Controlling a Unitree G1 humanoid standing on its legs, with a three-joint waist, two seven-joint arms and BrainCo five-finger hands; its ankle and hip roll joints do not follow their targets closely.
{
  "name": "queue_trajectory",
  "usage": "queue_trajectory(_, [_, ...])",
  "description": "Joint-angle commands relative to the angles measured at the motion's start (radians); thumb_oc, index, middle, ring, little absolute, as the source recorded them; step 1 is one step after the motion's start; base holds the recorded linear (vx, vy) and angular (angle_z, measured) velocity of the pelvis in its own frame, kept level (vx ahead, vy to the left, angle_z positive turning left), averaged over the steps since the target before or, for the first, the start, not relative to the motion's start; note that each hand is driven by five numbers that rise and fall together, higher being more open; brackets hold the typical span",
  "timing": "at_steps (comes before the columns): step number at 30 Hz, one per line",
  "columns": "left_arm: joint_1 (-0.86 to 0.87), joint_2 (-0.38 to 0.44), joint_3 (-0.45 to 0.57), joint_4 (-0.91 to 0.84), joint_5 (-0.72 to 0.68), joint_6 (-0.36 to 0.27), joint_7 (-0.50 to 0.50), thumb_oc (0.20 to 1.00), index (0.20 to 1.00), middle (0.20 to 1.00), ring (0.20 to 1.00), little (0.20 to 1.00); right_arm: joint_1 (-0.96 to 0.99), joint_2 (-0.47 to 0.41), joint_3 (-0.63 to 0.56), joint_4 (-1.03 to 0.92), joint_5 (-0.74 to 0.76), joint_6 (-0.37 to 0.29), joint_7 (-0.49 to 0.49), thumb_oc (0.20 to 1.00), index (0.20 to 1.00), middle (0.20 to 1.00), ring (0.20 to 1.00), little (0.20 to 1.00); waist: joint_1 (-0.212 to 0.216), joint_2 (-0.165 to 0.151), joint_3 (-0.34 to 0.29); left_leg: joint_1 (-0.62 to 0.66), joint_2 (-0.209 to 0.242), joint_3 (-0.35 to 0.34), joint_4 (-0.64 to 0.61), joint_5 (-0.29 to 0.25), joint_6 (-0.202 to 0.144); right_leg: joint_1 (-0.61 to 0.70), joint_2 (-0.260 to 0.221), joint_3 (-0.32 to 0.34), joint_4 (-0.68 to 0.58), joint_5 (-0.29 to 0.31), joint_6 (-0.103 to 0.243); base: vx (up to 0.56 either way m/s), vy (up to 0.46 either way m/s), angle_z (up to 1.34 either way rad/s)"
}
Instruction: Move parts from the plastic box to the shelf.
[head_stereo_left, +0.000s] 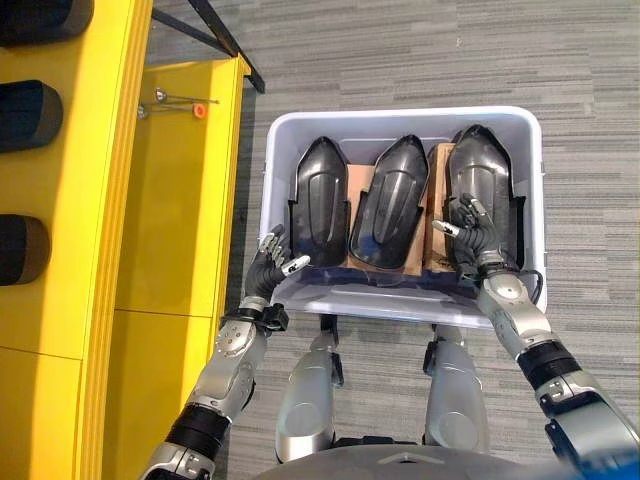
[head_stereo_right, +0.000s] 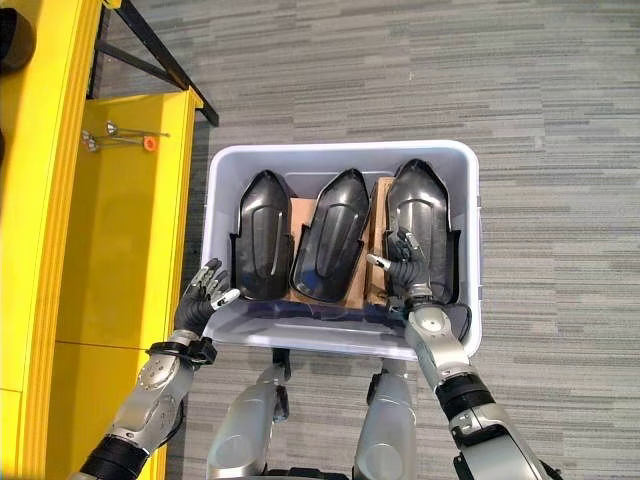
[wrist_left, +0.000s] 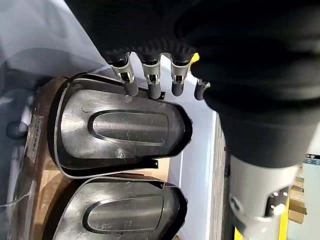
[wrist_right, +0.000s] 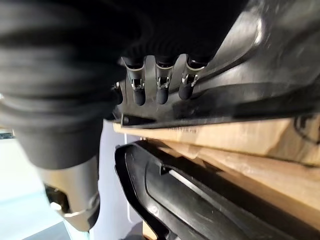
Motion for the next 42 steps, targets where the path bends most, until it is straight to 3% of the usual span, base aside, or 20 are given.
queue_trajectory(1, [0.034,0.069,-0.019,-0.073,-0.017,-0.060,0.025,1.000,1.000,1.000,1.000,1.000,0.003,0.019,0.010,-0.012,-0.037,-0.037,-0.012,1.000,1.000,1.000,1.000,1.000,0.012,-0.036,-0.037,-0.080,0.025,-0.068,0.125,-0.047,0.009,-0.006,-0.090,0.001,0.123,-0.089,0.048,-0.01,-0.002,0.07])
queue_trajectory(9, [0.014,0.065,-0.049,-0.089,-0.043,-0.066,0.017,1.000,1.000,1.000,1.000,1.000,-0.049,0.054,0.040,0.135,-0.037,-0.019,-0.002,1.000,1.000,1.000,1.000,1.000,0.024,-0.021,-0.011,-0.110,0.009,-0.080,0.136,-0.049,0.016,-0.039,-0.098,0.006,0.147,-0.093,0.043,0.00,0.008,0.05])
queue_trajectory(13, [-0.001,0.052,-0.050,-0.075,-0.046,-0.061,0.024,1.000,1.000,1.000,1.000,1.000,-0.011,0.079,0.082,0.084,-0.018,-0.016,0.042,1.000,1.000,1.000,1.000,1.000,0.018,-0.025,-0.004,-0.117,0.007,-0.075,0.143,-0.050,0.017,-0.045,-0.097,0.009,0.149,-0.092,0.043,0.00,0.003,0.03])
queue_trajectory(22, [-0.005,0.045,-0.019,-0.074,-0.029,-0.061,0.029,1.000,1.000,1.000,1.000,1.000,0.085,0.034,0.155,-0.022,-0.107,0.006,0.134,1.000,1.000,1.000,1.000,1.000,0.000,-0.044,0.000,-0.125,0.008,-0.076,0.154,-0.057,0.016,-0.054,-0.096,0.017,0.155,-0.092,0.043,0.00,0.000,0.00])
queue_trajectory(26, [-0.002,0.046,-0.009,-0.078,-0.024,-0.060,0.015,1.000,1.000,1.000,1.000,1.000,0.119,-0.036,0.177,-0.100,-0.195,0.015,0.191,1.000,1.000,1.000,1.000,1.000,-0.007,-0.054,0.003,-0.124,0.007,-0.074,0.160,-0.062,0.015,-0.054,-0.097,0.022,0.158,-0.091,0.044,0.00,0.000,0.00])
queue_trajectory(35, [0.006,0.050,0.022,-0.080,-0.022,-0.059,0.019,1.000,1.000,1.000,1.000,1.000,0.204,-0.122,0.020,-0.298,-0.181,-0.023,0.148,1.000,1.000,1.000,1.000,1.000,-0.031,-0.071,0.003,-0.122,0.011,-0.068,0.169,-0.068,0.013,-0.053,-0.097,0.031,0.154,-0.085,0.049,0.00,0.000,0.00])
queue_trajectory(38, [0.013,0.048,0.043,-0.093,-0.019,-0.058,0.033,1.000,1.000,1.000,1.000,1.000,0.227,-0.131,-0.109,-0.509,-0.143,-0.087,0.091,1.000,1.000,1.000,1.000,1.000,-0.048,-0.080,0.002,-0.117,0.015,-0.061,0.168,-0.071,0.012,-0.059,-0.089,0.039,0.155,-0.085,0.049,-0.01,0.002,-0.10])
queue_trajectory(42, [0.026,0.051,0.044,-0.098,-0.021,-0.055,0.032,1.000,1.000,1.000,1.000,1.000,0.252,-0.120,-0.131,-0.591,-0.125,-0.111,0.097,1.000,1.000,1.000,1.000,1.000,-0.055,-0.083,0.000,-0.117,0.018,-0.057,0.170,-0.073,0.011,-0.060,-0.085,0.043,0.155,-0.086,0.049,-0.01,-0.001,-0.12])
